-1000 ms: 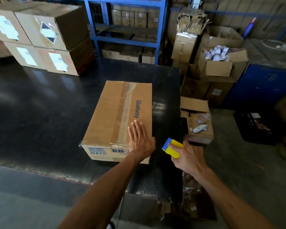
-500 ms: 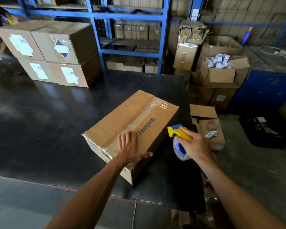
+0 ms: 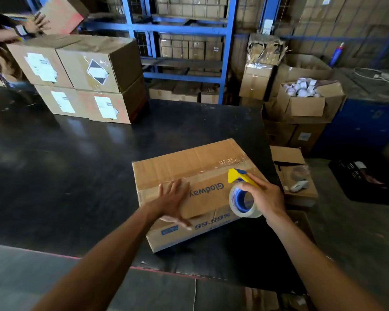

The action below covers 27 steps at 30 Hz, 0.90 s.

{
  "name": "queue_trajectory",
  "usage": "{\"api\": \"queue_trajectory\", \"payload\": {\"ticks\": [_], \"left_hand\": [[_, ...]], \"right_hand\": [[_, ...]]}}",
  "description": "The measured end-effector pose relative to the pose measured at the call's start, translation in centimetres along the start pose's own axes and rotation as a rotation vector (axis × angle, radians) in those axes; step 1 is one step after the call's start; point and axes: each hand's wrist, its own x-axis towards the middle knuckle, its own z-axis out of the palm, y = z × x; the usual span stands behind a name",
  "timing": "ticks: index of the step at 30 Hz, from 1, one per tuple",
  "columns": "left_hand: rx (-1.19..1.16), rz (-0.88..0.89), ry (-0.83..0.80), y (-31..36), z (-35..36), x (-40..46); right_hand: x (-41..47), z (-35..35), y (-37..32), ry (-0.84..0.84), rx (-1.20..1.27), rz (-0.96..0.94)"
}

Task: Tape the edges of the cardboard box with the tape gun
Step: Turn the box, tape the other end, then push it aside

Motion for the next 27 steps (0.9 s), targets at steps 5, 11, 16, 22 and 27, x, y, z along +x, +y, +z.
{"api": "queue_trajectory", "payload": {"ticks": [5,11,16,22,27], "left_hand": [[0.026,-0.064,0.035,3.9,1.5,1.4],[0.194,0.062,-0.085,-4.5,-1.1,0.5],[0.243,0.031,-0.094,-3.1,-2.6,1.5],[-0.153,-0.055,0.070,11.0,1.4,4.8],[-0.267,-0.365,0.052,16.5,0.6,6.3]], "right_hand": [[-0.5,0.5,-0.4,-0.031,0.062,0.044],[-1.2,0.1,-0.5,0.020,0.066,0.093],[-1.0,-1.0,-0.4,0.049,0.043,0.105],[-1.0,-1.7,-0.2,0.042,0.024,0.124],[-0.9,-2.6,0.1,0.150,0.013,0.111]]}}
